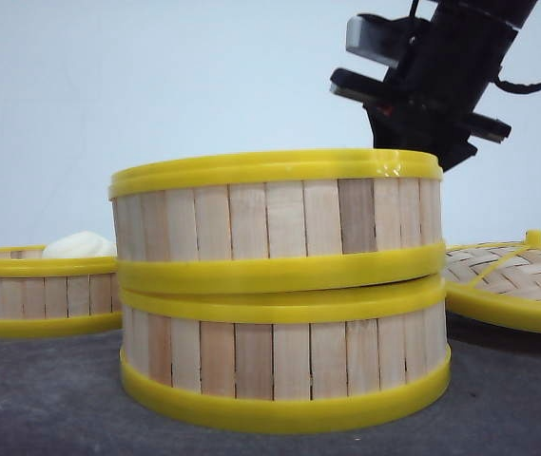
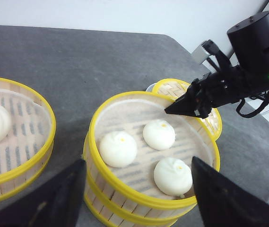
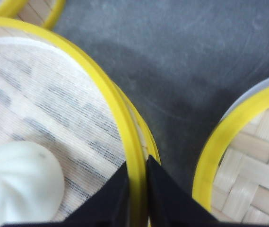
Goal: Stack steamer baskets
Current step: 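Carry the basket over the nearest basket and lower it on top, then open the right gripper and raise it away from the stack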
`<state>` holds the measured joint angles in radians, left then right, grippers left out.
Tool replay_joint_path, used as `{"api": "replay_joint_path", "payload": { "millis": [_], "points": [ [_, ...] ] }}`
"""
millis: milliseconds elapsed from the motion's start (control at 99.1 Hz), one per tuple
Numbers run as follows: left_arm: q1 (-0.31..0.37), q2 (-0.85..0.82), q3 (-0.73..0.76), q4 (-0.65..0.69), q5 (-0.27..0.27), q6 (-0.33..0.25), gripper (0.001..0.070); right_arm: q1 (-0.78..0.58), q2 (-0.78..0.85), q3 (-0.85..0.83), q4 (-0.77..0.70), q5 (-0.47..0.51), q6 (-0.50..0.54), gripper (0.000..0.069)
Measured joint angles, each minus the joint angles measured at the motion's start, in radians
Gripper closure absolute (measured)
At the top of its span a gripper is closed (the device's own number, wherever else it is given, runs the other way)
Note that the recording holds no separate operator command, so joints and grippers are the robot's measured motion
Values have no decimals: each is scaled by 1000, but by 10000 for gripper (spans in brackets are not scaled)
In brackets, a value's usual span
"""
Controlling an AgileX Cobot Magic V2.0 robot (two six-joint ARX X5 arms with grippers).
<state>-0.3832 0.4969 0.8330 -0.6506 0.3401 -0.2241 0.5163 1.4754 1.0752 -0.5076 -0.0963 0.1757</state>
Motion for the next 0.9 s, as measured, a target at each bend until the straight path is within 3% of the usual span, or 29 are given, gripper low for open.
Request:
{"api": "replay_joint_path", "payload": {
  "millis": [333, 474, 615, 777, 898],
  "points": [
    [0, 0, 0, 0, 0, 3, 282, 0, 7, -3, 3, 6, -6, 657],
    [0, -1, 0, -1, 0, 3, 282, 0, 11, -6, -34, -2, -16, 559],
    [0, -2, 0, -2, 0, 3, 282, 0, 11, -7, -32, 14, -23, 515],
    [0, -2, 0, -3, 0, 4, 282, 0, 0, -7, -25, 15, -23, 368],
    [0, -2, 0, -3, 0, 4, 282, 0, -84, -12, 0, 15, -23, 337]
  ]
}}
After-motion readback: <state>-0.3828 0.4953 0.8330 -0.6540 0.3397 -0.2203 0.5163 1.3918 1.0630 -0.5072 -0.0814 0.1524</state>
